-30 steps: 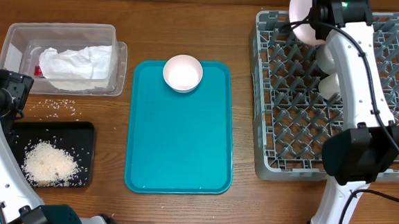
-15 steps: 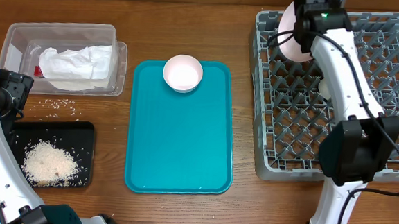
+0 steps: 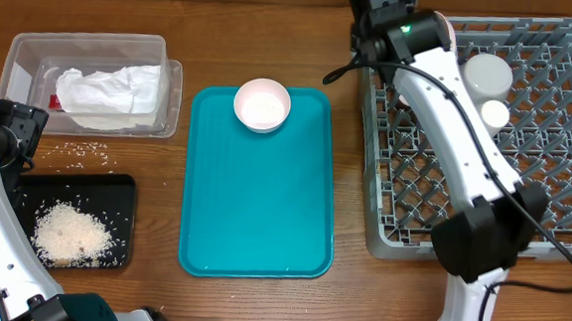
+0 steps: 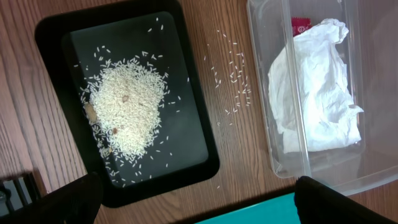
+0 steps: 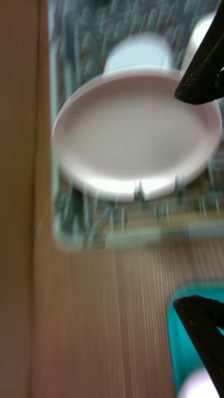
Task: Sort waste into correct bins and load items into the dishwasher
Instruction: 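Release the plate upright in the rack and move the right gripper to the bowl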
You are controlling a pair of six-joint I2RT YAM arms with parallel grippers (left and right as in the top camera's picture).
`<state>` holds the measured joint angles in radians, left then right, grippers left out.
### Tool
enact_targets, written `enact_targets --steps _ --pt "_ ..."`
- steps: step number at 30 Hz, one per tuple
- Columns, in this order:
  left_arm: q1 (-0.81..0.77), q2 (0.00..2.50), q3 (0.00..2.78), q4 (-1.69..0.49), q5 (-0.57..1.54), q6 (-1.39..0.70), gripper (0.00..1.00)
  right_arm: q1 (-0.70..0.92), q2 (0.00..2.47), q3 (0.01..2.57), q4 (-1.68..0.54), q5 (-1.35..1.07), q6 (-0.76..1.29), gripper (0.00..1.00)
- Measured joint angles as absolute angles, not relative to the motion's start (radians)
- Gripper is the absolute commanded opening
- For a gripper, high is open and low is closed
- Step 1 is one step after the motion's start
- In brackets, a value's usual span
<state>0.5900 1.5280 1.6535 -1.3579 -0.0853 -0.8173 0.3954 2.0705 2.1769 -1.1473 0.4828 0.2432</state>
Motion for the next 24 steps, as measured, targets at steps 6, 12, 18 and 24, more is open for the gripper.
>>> enact_targets --steps 6,12,18,24 --pt "0.590 1.528 1.654 -1.358 -0.085 -0.817 1.00 0.397 2.009 2.198 -1.023 -0.033 0.213 0.94" --pt "0.590 1.528 1.654 -1.358 -0.085 -0.817 1.00 0.466 2.107 2.198 -0.987 -0.193 0.122 0.89" --pt "0.590 1.528 1.654 -1.358 -0.085 -0.817 1.00 0.612 2.270 2.198 -0.979 -0.085 -0.016 0.87" --pt "0.590 1.528 1.654 -1.358 -0.085 -0.817 1.00 0.775 2.367 2.193 -0.927 0.043 -0.147 0.78"
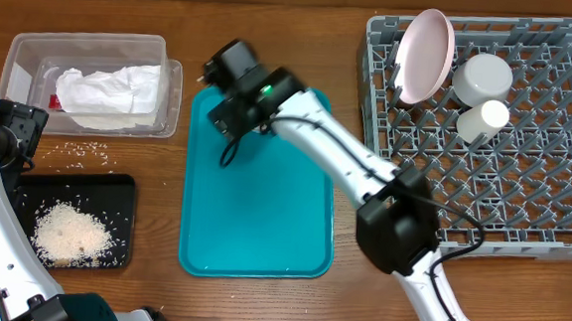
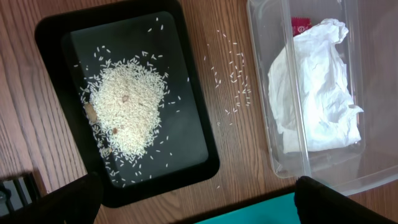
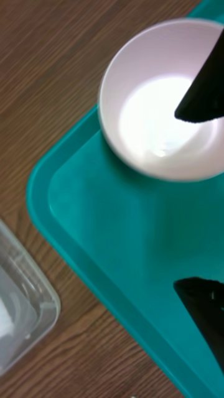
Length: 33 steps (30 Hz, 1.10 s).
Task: Sort waste into correct bins and load items into the dishwasher
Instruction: 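Release the plate upright in the rack and move the right gripper to the bowl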
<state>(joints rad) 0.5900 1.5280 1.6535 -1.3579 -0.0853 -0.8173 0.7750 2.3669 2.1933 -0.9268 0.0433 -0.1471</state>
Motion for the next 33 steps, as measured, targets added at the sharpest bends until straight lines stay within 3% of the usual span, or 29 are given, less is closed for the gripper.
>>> enact_targets --steps 11,17,26,33 --pt "0.590 1.528 1.654 -1.358 -0.085 -0.817 1.00 0.784 2.442 2.193 -0.894 0.122 -0.184 0.66" --pt "0.590 1.528 1.654 -1.358 -0.085 -0.817 1.00 0.768 2.464 2.193 -0.910 0.133 -0.185 0.43" --pt "0.590 1.528 1.654 -1.358 -0.085 -0.817 1.00 0.767 2.464 2.172 -0.965 0.129 -0.171 0.35" --pt "0.590 1.528 1.654 -1.358 -0.086 -0.817 1.00 0.767 2.464 2.169 -0.974 0.108 -0.160 0.19"
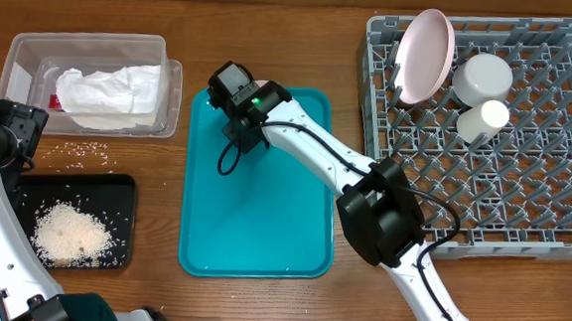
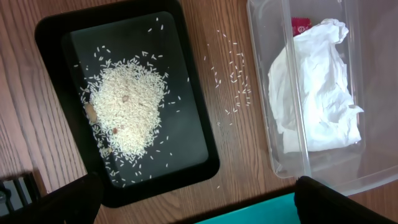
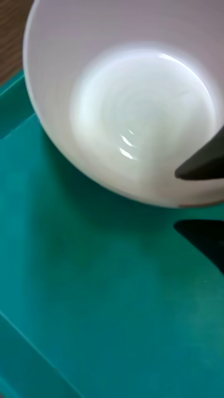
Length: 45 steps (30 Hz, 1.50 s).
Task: Sort waste into correct bins and load items into the dishwasher
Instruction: 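Release the plate upright in the rack and move the right gripper to the bowl, then grasp the pink-white bowl rim and lift it toward the dish rack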
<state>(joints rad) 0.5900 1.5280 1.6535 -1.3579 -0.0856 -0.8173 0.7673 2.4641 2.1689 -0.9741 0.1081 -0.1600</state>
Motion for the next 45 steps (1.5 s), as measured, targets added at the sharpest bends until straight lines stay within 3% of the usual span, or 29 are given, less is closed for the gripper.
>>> enact_targets --steps 2,4,14,20,27,36,40,45 --pt "0.590 1.528 1.654 -1.358 -0.085 -0.817 1.00 0.767 2.464 2.169 -0.979 0.107 -0.157 0.15" --pt "0.590 1.528 1.654 -1.358 -0.085 -0.818 1.00 0.768 2.464 2.172 -0.991 0.105 -0.147 0.04" --pt "0.590 1.528 1.654 -1.358 -0.085 -0.817 1.00 0.762 2.448 2.304 -1.094 0.123 -0.080 0.04" --pt "0.590 1.528 1.654 -1.358 -0.085 -0.817 1.00 0.670 2.360 2.457 -1.225 0.139 -0.042 0.04" --pt "0.590 1.528 1.654 -1.358 -0.085 -0.817 1.00 0.355 2.122 2.576 -1.381 0.056 0.062 0.04" --pt "0.590 1.528 1.654 -1.358 -0.085 -0.817 1.00 -0.233 1.996 2.577 -1.689 -0.416 0.060 0.04" --pt "0.590 1.528 1.654 -1.358 -0.085 -0.817 1.00 -0.368 2.002 2.457 -1.694 -0.675 -0.023 0.04" --pt "0.590 1.528 1.654 -1.358 -0.086 -0.817 1.00 -0.412 2.008 2.254 -1.695 -0.886 -0.130 0.04"
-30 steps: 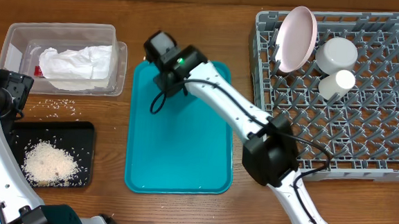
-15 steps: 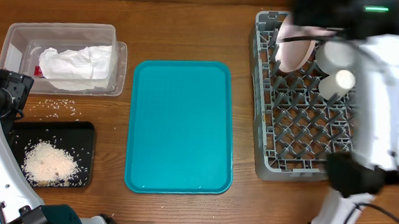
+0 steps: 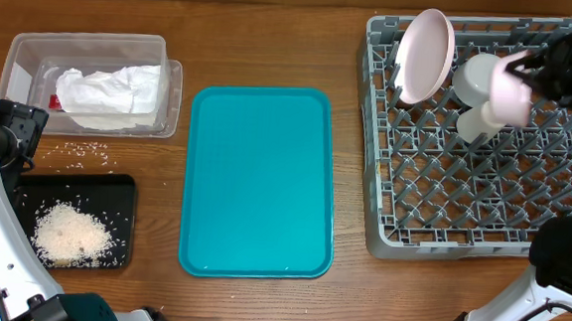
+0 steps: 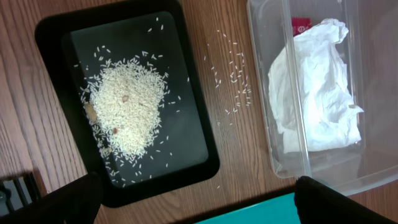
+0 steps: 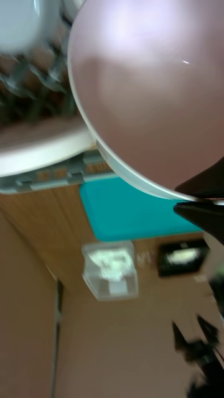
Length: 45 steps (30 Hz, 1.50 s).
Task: Sort waste into correct bins and load items into the dishwasher
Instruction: 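Grasp the pink-white bowl rim and lift it toward the dish rack, then lower the bowl upside down into the rack's front right area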
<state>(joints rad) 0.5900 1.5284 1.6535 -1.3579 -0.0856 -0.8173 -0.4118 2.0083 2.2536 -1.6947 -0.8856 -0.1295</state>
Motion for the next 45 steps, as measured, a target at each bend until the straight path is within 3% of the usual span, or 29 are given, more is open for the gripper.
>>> enact_targets --steps 7,17,24,31,41,45 --pt "0.590 1.528 1.653 -1.357 -0.085 -0.817 1.00 -0.412 2.012 1.974 -1.695 -1.130 -0.305 0.04" --pt "0.590 1.528 1.654 -1.358 -0.085 -0.817 1.00 -0.481 2.015 1.617 -1.689 -1.263 -0.420 0.04" --pt "0.590 1.528 1.654 -1.357 -0.085 -0.817 1.00 -0.580 2.017 1.525 -1.659 -1.321 -0.451 0.04" --pt "0.590 1.528 1.653 -1.358 -0.085 -0.817 1.00 -0.574 2.017 1.464 -1.625 -1.348 -0.461 0.04" --pt "0.590 1.528 1.653 -1.358 -0.085 -0.817 1.00 -0.627 2.017 1.463 -1.626 -1.335 -0.509 0.26" --pt "0.590 1.528 1.654 -1.358 -0.085 -0.817 1.00 -0.651 2.011 1.470 -1.628 -1.298 -0.522 0.43"
